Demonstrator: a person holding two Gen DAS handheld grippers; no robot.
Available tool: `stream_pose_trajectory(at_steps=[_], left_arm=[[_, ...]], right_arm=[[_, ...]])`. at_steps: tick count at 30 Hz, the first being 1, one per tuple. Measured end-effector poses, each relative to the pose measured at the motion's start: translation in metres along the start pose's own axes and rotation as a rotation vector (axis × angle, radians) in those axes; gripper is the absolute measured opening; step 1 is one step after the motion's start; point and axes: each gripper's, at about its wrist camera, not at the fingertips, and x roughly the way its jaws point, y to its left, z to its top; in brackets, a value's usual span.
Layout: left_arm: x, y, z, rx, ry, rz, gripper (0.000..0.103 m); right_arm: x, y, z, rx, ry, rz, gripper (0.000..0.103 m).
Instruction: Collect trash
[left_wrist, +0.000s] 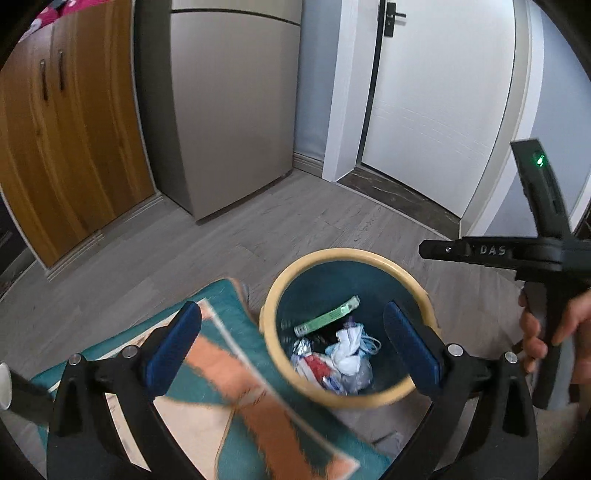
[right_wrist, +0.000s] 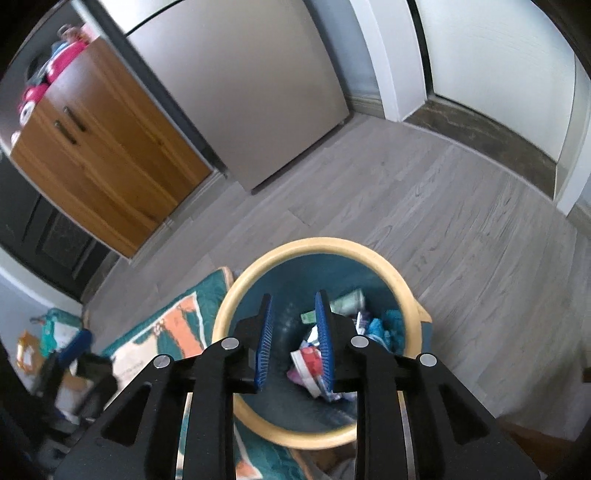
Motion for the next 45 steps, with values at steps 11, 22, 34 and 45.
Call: stream_pose_trajectory(at_steps=[11,22,34,45], left_arm=[[-0.108,0.025,-0.032,-0.027,-0.041,0.011,0.097],[-0.122,0.039,-0.071,-0.099,-0.053,0.028,0.097],[-0.121,0.025,-0.073,-0.019,-0.07,0.055,0.097],[-0.12,0.024,-0.074,-0.001,-0.072,0.071,0.097]], right_arm=[[-0.065,0.044,-0.069,-0.128,-0.018,-0.003,0.044],[-0.103,0.064,-0.121,-0.174,-0.113,-0.101,0.094],[-0.105,0.067,-0.129,-0.184,-0.16,-0.186,0.097],[-0.102,0.068,-0.131,-0.195,-0.154,-0.192,0.097]])
